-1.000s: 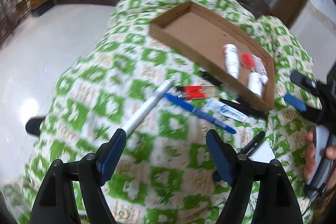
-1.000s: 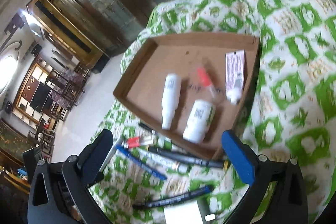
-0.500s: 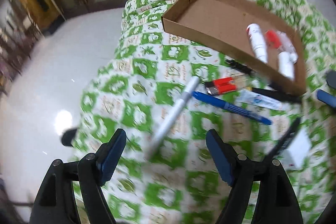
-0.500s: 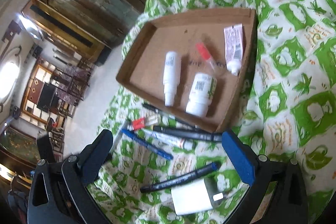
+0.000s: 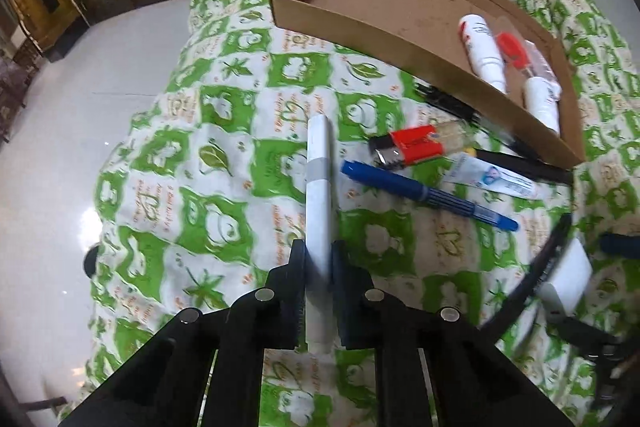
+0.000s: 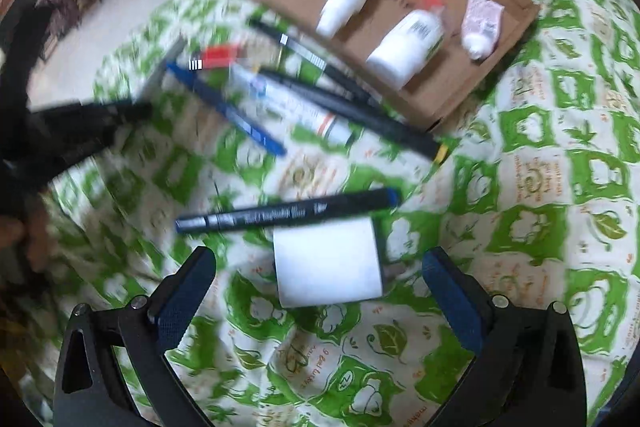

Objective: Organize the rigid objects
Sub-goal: 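Grasp the white marker with the left gripper while the right gripper grasps the white charger block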

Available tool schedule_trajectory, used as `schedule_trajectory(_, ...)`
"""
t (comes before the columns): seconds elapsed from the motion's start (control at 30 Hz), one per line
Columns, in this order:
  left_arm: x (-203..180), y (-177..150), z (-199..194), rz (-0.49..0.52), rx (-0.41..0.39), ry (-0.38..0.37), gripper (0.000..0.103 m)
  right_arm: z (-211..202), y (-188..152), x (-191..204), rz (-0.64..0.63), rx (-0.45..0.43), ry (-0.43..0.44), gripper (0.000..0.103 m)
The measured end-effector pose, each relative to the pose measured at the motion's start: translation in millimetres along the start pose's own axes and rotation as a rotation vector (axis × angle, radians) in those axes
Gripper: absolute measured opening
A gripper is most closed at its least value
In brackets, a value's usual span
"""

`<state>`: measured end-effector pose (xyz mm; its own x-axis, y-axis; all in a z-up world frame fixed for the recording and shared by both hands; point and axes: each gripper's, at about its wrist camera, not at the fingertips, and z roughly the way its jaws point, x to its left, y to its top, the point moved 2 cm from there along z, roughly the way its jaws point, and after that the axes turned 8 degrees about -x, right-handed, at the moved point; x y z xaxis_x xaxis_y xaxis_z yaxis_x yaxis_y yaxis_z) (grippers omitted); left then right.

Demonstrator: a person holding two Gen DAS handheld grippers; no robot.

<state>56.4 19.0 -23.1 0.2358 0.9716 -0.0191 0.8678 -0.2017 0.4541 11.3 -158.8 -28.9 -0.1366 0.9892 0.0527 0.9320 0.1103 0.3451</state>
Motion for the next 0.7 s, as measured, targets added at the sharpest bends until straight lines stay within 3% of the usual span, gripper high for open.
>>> schedule_trajectory(0.1,-3.4,-5.2,-6.1,-0.001,0.007,-0.035,0.012,17.5,-6.1,1.0,-0.041,0.047,-0.068,0.092)
schedule_trajectory(0.17,-4.7,-9.7,-9.3,-0.012,0.012,-0.059,0.012,28.2,-8.4,0.2,-0.042,0.074,-0.077,0.074)
schedule_trajectory(0.27,-5.4,-15.4,-7.8,-0.017,0.027,-0.057,0.012,27.4,-7.4,0.9,-0.032,0.053,-0.06,0.073)
schedule_trajectory(0.43,-5.3,-14.2,-2.7,-0.032,0.031,-0.044,0.016,8.3,0.5,13.2,-0.034,-0.054,0.078,0.071)
schedule_trajectory(0.5,-8.5,-3.3,3.1,-0.021,0.02,-0.034,0.027,8.8,0.6,18.6,-0.057,-0.063,0.072,0.071)
schedule_trajectory(0.57,-12.9,1.6,5.5,-0.003,0.013,-0.018,0.029,13.5,-0.9,22.2,-0.068,-0.049,0.055,0.071)
schedule_trajectory(0.67,-12.2,9.8,12.9,0.006,0.007,0.003,0.028,21.6,-0.1,28.3,-0.079,-0.031,0.035,0.072)
schedule_trajectory(0.7,-11.4,10.9,13.6,-0.001,-0.002,0.003,0.02,24.6,-2.0,28.1,-0.08,-0.028,0.034,0.072)
